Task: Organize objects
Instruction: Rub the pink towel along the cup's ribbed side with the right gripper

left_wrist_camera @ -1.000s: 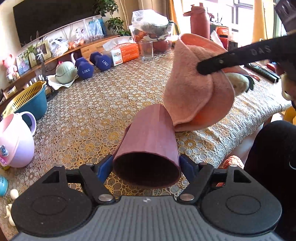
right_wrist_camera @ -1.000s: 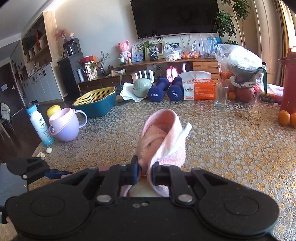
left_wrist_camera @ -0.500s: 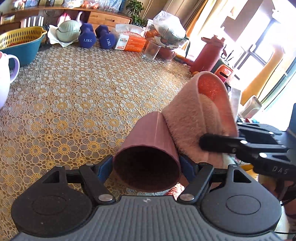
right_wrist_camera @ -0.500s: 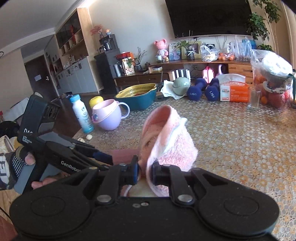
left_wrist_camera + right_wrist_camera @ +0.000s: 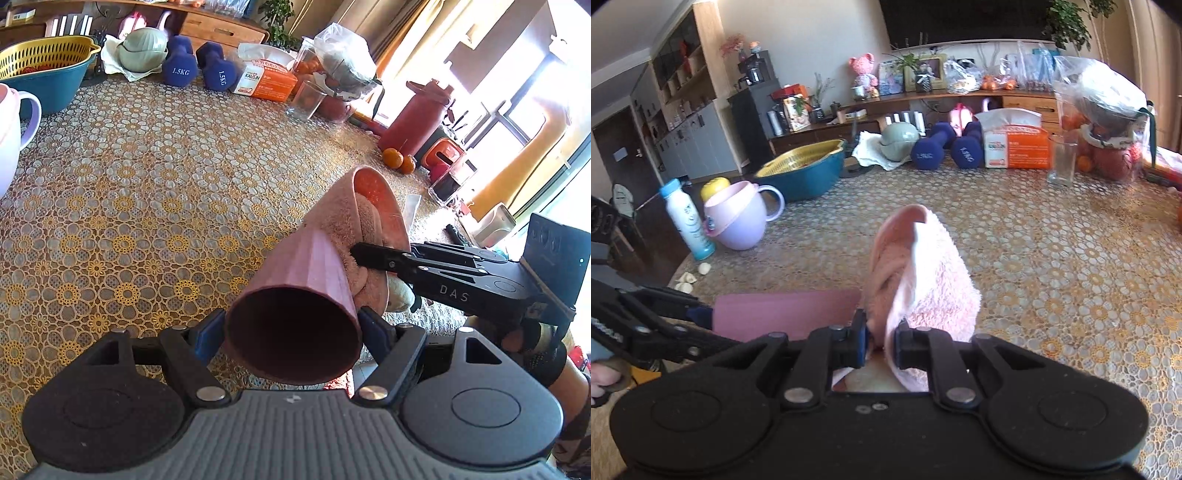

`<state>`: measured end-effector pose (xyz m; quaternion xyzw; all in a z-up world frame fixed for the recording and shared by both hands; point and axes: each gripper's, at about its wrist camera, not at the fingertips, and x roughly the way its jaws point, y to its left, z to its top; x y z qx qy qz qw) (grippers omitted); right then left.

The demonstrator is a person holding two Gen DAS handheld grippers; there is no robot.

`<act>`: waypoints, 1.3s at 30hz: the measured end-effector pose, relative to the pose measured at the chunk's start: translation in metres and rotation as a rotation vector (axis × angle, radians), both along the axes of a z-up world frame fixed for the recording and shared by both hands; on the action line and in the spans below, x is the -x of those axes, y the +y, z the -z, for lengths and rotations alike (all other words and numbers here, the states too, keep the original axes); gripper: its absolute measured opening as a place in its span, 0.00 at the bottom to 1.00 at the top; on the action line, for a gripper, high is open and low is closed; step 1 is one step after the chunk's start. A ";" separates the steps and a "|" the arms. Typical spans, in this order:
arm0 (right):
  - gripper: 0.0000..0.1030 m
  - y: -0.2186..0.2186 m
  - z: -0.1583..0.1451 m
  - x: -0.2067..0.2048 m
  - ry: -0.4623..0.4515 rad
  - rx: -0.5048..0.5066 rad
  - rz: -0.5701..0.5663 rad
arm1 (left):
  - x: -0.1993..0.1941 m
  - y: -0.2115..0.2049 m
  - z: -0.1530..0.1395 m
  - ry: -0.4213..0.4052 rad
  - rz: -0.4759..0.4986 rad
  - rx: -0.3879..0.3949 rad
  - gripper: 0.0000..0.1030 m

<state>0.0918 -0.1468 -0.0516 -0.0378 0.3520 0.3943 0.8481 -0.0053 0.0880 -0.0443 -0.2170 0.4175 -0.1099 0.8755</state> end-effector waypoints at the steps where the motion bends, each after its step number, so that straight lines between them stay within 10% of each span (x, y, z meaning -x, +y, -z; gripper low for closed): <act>1: 0.12 -0.003 0.001 0.000 -0.007 0.002 0.017 | 0.000 0.002 0.001 0.003 -0.004 0.012 0.74; 14: 0.12 -0.022 -0.039 0.042 -0.062 -0.152 -0.043 | -0.009 0.027 0.007 0.029 -0.063 0.144 0.74; 23: 0.13 0.005 -0.017 0.041 0.072 -0.212 -0.060 | -0.009 0.026 0.007 0.033 -0.054 0.135 0.74; 39: 0.13 0.017 -0.005 -0.006 0.027 -0.093 0.026 | -0.012 0.020 0.003 0.023 -0.047 0.093 0.74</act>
